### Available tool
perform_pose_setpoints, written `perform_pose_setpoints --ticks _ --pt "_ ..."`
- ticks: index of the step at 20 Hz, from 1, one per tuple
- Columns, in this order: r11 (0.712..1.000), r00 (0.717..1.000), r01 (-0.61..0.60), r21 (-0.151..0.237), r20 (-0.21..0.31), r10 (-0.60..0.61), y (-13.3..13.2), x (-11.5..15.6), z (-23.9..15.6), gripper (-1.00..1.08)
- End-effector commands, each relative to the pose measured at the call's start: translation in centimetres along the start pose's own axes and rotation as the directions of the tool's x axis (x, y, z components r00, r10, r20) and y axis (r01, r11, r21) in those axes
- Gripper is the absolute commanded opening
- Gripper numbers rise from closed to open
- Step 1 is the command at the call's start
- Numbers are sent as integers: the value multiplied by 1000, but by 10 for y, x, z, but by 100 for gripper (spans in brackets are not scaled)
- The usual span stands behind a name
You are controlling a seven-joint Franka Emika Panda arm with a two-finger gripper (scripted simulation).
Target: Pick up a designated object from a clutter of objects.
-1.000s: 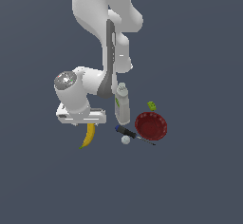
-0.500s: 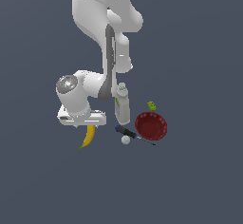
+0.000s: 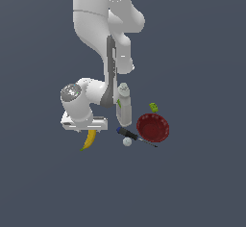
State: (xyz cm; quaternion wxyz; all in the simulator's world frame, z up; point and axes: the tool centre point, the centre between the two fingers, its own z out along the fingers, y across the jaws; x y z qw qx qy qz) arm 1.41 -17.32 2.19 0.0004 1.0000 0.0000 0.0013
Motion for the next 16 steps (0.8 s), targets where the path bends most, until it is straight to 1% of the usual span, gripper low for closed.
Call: perform_pose_setpoints --ticks 1,10,16 --pt "1000 1000 2 1 3 -2 -1 -1 3 -100" --pt "1000 1000 2 1 3 -2 -1 -1 3 -100" --pt "1000 1000 4 1 0 -4 -7 0 -4 -100"
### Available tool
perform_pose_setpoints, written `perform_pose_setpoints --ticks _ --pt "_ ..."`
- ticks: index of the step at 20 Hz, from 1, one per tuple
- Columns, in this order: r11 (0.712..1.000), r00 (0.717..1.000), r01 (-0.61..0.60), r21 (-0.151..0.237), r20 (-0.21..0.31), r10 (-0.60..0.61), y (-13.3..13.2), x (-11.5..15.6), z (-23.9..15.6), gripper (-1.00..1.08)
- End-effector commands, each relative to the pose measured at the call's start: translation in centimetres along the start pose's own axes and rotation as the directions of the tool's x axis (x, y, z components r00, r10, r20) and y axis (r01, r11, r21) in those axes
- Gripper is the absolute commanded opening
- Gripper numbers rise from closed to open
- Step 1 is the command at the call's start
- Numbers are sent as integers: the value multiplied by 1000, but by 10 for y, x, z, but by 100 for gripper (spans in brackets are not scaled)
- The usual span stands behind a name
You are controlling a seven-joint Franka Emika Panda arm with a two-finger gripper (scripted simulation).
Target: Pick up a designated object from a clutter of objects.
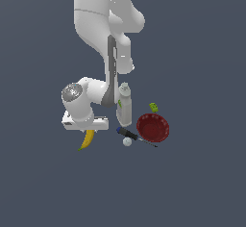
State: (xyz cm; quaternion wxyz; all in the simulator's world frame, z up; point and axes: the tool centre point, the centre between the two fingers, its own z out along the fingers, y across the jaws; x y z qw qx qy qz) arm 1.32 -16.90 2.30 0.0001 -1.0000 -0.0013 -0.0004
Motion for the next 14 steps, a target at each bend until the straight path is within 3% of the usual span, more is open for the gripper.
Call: perform_pose_setpoints --ticks 1,8,14 --pt "1000 1000 1 0 -2 -1 -4 0 -5 -100" --pt "1000 1000 1 0 -2 -1 -29 -4 -33 -100" --pt "1000 1000 1 0 -2 -1 -66 -10 -75 -100"
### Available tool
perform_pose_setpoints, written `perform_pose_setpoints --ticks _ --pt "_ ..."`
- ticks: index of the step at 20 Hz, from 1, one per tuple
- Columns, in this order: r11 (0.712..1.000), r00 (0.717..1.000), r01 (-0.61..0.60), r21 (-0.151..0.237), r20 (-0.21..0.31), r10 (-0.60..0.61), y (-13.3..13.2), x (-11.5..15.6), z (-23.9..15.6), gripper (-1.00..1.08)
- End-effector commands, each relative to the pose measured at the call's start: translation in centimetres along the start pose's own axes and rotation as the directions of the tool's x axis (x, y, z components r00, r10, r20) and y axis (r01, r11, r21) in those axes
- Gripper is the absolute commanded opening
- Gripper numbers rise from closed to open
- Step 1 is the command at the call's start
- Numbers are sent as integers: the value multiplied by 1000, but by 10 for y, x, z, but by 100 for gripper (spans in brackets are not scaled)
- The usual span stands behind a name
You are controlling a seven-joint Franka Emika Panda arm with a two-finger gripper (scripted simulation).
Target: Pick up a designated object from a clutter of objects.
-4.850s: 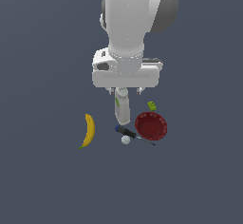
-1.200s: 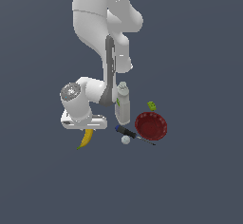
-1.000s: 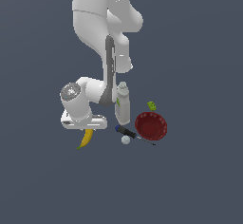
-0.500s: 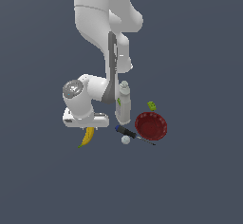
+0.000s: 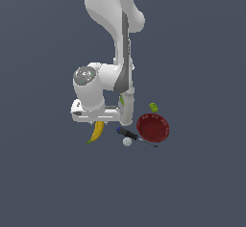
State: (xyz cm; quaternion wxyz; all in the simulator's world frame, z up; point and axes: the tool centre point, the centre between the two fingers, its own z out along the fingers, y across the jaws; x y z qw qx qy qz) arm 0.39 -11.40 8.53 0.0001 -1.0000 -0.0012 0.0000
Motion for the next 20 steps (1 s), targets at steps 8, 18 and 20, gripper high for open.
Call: perform_pose_setpoints --ticks 8,18,20 --pt "1000 1000 1 -2 -2 -1 -75 -12 -87 -100" --pt "1000 1000 0 -4 -1 0 -159 -24 -185 -100" --pt "1000 1000 0 -5 -1 0 -176 -26 -204 -100"
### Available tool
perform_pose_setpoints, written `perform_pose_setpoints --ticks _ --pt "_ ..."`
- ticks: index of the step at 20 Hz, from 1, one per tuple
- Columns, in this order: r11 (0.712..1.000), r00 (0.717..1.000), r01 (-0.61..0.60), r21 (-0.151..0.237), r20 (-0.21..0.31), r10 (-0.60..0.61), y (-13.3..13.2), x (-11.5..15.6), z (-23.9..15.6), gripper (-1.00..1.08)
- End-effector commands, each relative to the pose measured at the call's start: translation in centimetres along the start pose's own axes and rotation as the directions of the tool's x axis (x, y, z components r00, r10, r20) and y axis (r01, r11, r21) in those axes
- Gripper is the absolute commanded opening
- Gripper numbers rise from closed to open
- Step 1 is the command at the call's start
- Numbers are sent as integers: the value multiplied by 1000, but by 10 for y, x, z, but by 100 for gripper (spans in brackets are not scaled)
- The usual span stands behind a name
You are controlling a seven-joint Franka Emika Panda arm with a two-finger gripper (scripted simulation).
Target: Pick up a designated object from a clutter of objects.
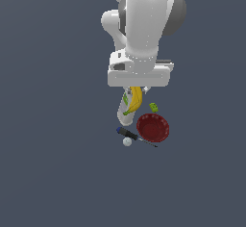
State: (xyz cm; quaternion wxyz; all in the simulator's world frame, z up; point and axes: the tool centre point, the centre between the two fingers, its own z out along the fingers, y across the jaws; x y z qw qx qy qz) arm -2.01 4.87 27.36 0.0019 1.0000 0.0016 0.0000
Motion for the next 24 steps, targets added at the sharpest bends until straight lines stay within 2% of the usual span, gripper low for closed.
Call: perform_pose_setpoints --ticks 1,7,12,18,24 --pt "1000 1000 -1 -1 -1 1 -21 -3 -25 -100" --pt "1000 1000 0 1 -1 0 -66 -7 -78 -100" --pt "1000 1000 -1 2 0 1 -93 -9 -109 -100" --pt "1000 1000 -1 4 0 1 -112 -9 -131 -100" --pt "1000 1000 -1 4 0 1 -116 -7 -135 -100"
